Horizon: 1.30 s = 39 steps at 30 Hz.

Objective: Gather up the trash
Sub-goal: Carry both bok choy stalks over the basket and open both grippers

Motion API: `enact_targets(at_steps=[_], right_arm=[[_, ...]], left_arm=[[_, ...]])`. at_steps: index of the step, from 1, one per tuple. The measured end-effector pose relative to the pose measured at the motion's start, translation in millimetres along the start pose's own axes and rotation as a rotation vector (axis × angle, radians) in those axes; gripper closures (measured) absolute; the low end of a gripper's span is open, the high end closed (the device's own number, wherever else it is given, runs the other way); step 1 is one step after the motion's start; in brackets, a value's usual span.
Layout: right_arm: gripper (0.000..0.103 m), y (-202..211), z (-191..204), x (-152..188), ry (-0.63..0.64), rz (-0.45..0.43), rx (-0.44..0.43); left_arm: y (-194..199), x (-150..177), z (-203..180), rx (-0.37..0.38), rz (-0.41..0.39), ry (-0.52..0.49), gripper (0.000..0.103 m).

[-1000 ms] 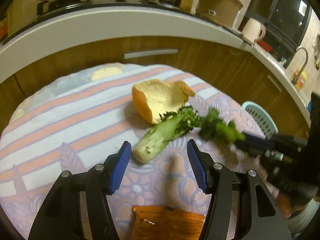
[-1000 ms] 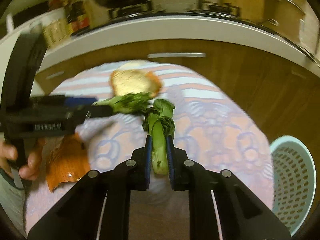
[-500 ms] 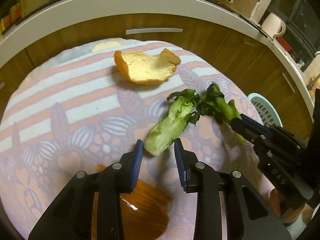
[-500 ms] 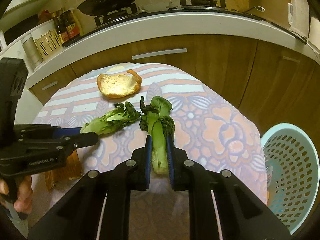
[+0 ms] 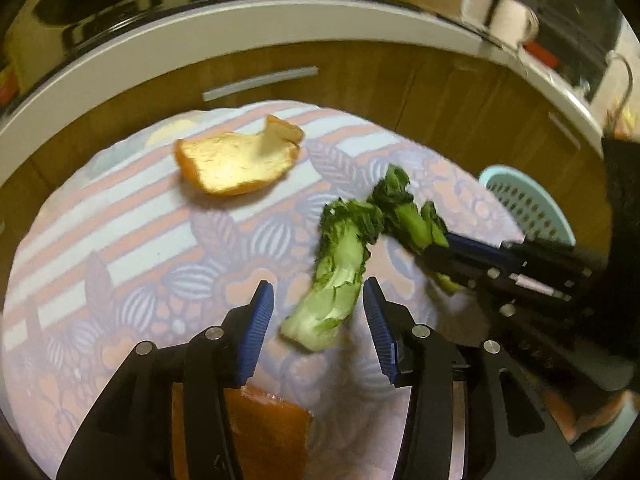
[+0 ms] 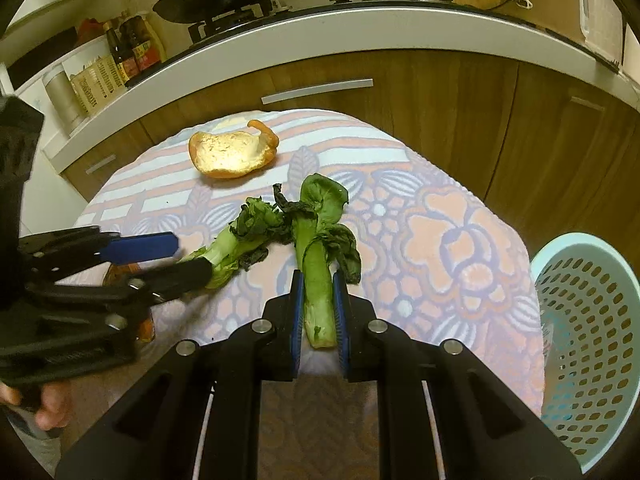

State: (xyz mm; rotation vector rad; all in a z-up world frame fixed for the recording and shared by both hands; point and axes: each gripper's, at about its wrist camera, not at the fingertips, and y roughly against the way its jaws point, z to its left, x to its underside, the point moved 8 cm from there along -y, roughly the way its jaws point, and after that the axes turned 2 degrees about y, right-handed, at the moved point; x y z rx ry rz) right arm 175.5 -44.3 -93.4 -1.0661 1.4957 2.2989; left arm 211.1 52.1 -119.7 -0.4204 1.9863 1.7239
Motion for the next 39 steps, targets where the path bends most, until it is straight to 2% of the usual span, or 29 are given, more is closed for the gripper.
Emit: enact_targets(at_steps=[2,5,6,7,8,10,11,13,17,19,24,29,35,39], right_arm=[[0.087,-3,-2,0,-0.009,0.009,-0.016],[0.083,-8,-2,0,-0.006,0.025,-0.019],[0.083,-9,-1,0,-0.002,0.024,-0.015],[0.083,-9,0,0,0.007,0.023,-0.004],[0.083,-8,1,1,0.014,0.021,0.005],[0.084,-6,3,2,0.022,0.014,0.014],[0.091,-5,4,2,0.026,0.007,0.010],[0.091,5,8,1,0.037,-0.033,-0.010],[0.091,28,1,-1,0.020,-0.087,0.001],[0.091,40,-7,-3,0.009,-0.108,0.013],[0.091,77,-44,-5,-0.043,-0.171,0.049],[0.091,104,-87,1,-0.105,-0.200,0.081],[0.091,127,-133,9,-0.170,-0.227,0.130],[0.091,142,-167,20,-0.221,-0.236,0.165]], left_arm=[[-8,3,-5,0.016,0.021,-0.029,0.057],[-8,4,-8,0.012,0.003,-0.055,0.055],[-8,3,-7,0.011,0.002,-0.047,0.056],[-7,2,-4,-0.003,-0.002,-0.038,0.067],[-8,1,-3,-0.010,-0.003,-0.036,0.069],[-5,1,-2,0.004,-0.011,-0.015,0.072],[-4,0,-1,-0.005,-0.016,-0.002,0.073],[1,-2,-2,-0.017,-0.036,0.020,0.074],[22,-9,-14,0.072,-0.097,0.081,0.075],[33,-15,-24,0.110,-0.129,0.100,0.081],[45,-30,-58,0.211,-0.187,0.142,0.082],[47,-34,-78,0.204,-0.195,0.125,0.082],[55,-45,-105,0.255,-0.207,0.128,0.082],[48,-58,-148,0.311,-0.210,0.088,0.082]])
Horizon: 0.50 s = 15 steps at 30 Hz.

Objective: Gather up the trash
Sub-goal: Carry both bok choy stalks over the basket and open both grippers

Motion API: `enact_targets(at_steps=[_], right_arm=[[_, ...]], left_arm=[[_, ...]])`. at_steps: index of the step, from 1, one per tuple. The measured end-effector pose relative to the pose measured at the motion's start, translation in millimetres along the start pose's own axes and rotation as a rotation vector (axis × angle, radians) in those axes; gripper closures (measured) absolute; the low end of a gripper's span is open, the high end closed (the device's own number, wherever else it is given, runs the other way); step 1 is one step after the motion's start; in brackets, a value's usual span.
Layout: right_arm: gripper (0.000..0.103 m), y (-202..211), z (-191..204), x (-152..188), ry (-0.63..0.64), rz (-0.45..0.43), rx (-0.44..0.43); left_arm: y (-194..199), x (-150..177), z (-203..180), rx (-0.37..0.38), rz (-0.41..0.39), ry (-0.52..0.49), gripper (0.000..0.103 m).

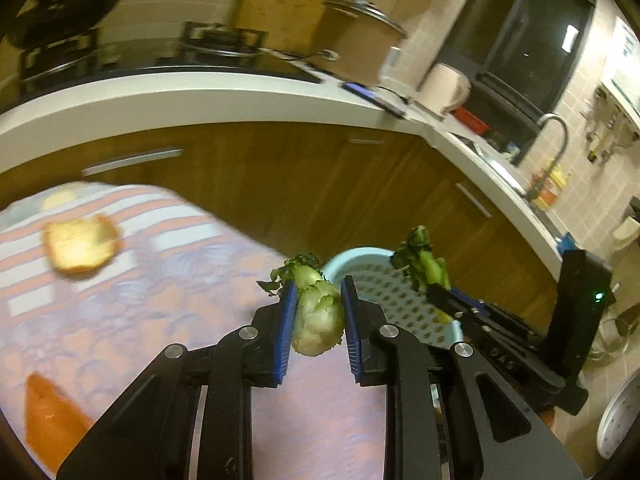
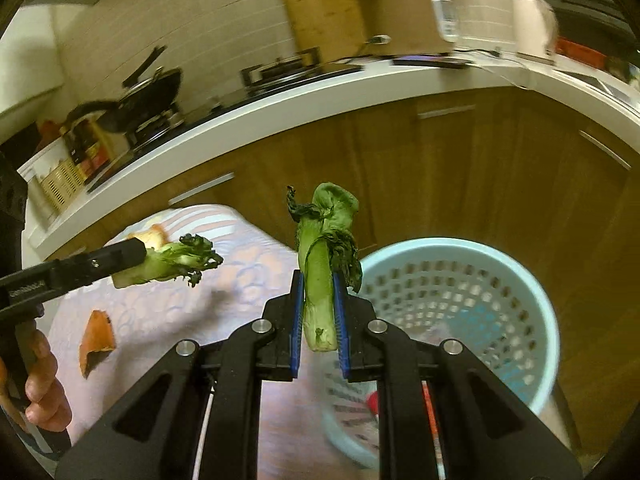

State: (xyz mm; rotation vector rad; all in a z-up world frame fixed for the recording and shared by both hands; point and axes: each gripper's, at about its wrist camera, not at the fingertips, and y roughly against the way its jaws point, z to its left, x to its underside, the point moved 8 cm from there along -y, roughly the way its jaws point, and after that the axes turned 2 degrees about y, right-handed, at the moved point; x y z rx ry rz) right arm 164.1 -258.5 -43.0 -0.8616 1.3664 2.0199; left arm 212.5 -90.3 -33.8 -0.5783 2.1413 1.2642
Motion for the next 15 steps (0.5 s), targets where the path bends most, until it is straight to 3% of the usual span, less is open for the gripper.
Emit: enact_targets(at_steps=[6,15], right_arm=[[0.091,-3,-47,13,-0.047,0.060,0.054],[0.090,-24,-85,38,-0.109,0.176,0.095]], left_arm=[[-47,5,-53,0.067,0.043,-0.067,0.082],[-113,32,-82,0.102,0.161,-0.089,0.082]])
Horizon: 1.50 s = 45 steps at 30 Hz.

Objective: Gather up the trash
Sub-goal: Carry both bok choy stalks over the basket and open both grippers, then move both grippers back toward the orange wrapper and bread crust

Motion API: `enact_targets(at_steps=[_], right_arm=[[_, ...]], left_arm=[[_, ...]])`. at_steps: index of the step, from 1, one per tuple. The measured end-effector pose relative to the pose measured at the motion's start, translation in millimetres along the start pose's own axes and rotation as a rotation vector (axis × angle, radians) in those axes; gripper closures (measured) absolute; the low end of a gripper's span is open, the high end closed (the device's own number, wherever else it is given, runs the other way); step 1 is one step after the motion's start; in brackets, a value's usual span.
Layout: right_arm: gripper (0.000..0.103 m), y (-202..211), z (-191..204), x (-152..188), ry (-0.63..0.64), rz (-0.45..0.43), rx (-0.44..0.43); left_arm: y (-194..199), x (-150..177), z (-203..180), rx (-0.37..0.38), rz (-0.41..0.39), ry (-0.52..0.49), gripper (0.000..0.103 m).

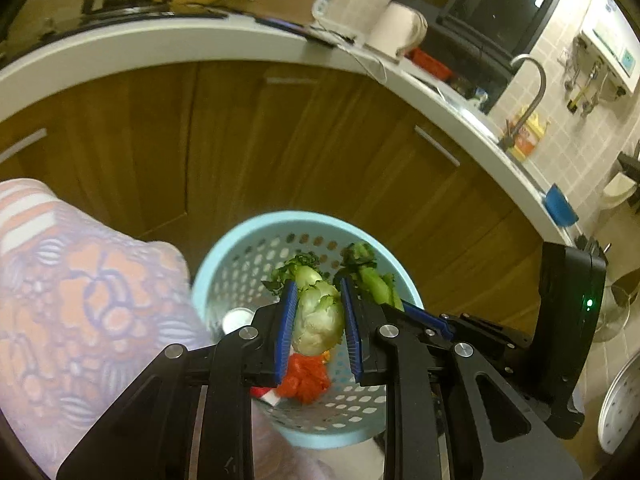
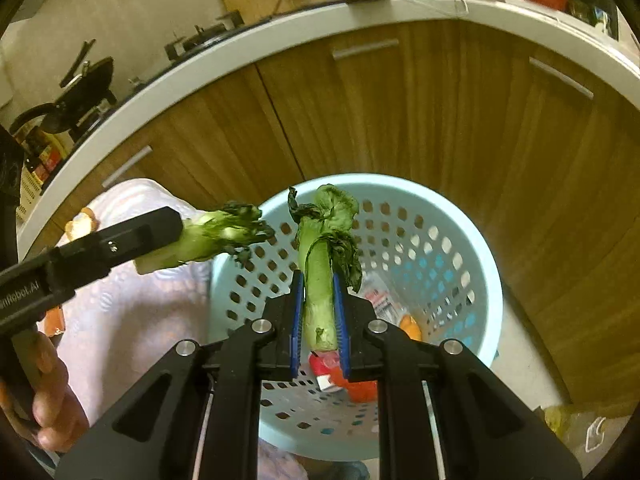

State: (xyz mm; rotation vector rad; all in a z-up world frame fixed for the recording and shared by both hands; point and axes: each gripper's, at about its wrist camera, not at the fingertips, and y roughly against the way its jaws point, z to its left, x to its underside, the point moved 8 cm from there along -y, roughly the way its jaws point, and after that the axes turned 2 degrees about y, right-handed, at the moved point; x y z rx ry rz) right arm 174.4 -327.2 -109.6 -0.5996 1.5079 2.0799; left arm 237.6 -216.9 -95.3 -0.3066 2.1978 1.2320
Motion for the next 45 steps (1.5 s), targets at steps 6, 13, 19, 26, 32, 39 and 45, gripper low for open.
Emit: enact_targets(at_steps=[6,13,19,26,32,39,45], right_arm=[[0.075,-8,-9,4,-0.040,0.038,-0.008],[0.065,2,0,-2,-0.033,0.005,-0.021],[0.065,13,42,-9,0.040,-0.021,-0.062],[0.065,25,116,-17,0.163,-0.057,-0.132],[0.065,22,186,-8,0.259,-0.058,-0.204],[0.061,-8,253,19,0.331,-0.038,-0.274],[0.061,-36,272,42,0.362,0.019,-0.261]], left_arm=[[1,2,7,-0.013,-0.002,0.002,0.048],[29,1,24,-0.039,-0.045,0.032,0.048],[70,4,41,-0.089,-0.115,0.065,0.048],[140,16,81,-0.168,-0.220,0.146,0.048],[214,46,142,-0.355,-0.326,0.262,0.040],[269,103,209,-0.548,-0.403,0.467,0.021],[250,128,229,-0.607,-0.362,0.540,0.021]])
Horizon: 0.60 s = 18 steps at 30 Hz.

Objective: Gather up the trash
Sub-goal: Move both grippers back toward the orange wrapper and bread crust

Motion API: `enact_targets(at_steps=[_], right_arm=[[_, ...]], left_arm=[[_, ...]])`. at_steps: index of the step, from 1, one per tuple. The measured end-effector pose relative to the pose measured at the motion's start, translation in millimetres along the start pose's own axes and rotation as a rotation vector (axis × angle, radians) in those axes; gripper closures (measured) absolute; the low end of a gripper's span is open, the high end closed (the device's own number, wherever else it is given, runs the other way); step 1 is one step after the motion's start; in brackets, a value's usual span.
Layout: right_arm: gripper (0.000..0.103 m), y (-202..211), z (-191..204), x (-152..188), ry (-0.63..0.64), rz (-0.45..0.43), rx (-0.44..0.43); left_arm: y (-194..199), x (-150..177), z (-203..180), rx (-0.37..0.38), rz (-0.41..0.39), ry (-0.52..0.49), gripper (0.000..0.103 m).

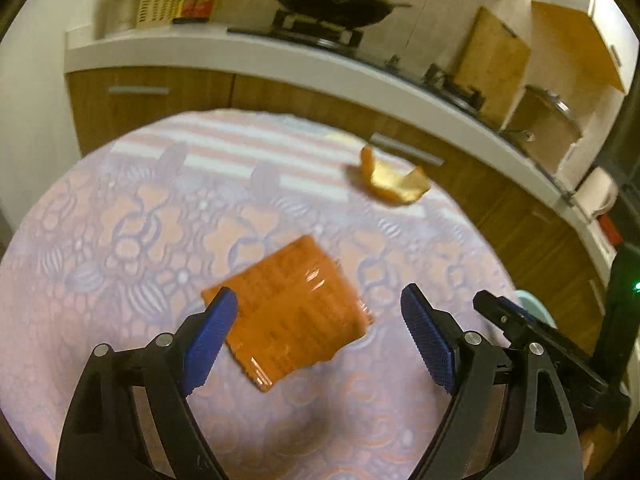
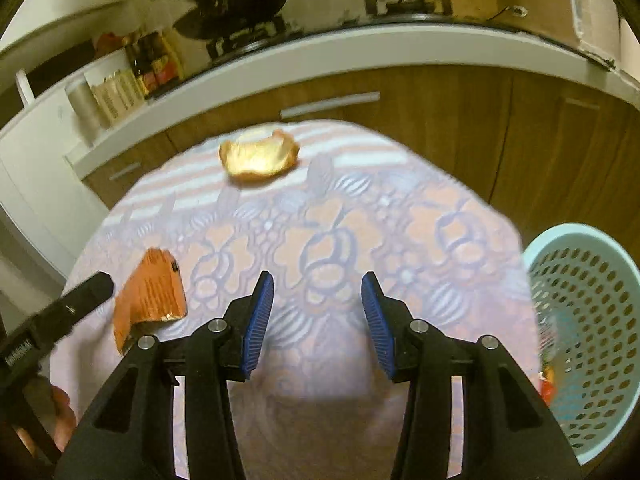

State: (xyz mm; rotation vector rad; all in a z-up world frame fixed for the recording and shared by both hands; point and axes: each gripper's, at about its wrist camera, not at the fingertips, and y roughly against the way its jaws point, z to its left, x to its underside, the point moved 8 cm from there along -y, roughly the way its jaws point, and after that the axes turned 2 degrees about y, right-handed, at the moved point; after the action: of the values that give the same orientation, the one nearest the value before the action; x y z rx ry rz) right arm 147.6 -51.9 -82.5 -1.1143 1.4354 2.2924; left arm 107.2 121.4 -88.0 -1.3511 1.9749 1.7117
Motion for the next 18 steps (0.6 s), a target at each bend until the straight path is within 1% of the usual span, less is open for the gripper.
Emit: enact_targets(at_steps=[1,4,7,11,14,16,17,18], right_arm=[[0.061,-1,0,2,0.005,0.003,0.008],[0.059,-2,-3,1,-0.003,0.002,0.002],[0.057,-4,-7,2,-0.014,0.008,0.012],[0.054,-3,-5,2,-0.002,0.005,0.010],[0.053,-2,-3,2,0.007,0.005,0.008],[0.053,-2,-2,2,0.009,0.003,0.005],[0.052,-1,-3,2,0.008,0.001,0.004],[0.052,-1,-3,2,0.006,0.000,0.004]], left_arm=[[-4,2,-1,0.004,0.006,0.002,0.021],[-11,8,2,-0.022,0.018,0.019,0.021],[-21,10,4,-0.061,0.027,0.035,0.021],[-26,12,6,-0.144,0.027,-0.003,0.021],[-28,13,8,-0.174,0.027,-0.015,0.024],[-27,13,10,-0.193,0.023,-0.019,0.029],[-27,13,10,-0.197,0.021,-0.021,0.032],[-26,13,11,-0.205,0.016,-0.026,0.039]])
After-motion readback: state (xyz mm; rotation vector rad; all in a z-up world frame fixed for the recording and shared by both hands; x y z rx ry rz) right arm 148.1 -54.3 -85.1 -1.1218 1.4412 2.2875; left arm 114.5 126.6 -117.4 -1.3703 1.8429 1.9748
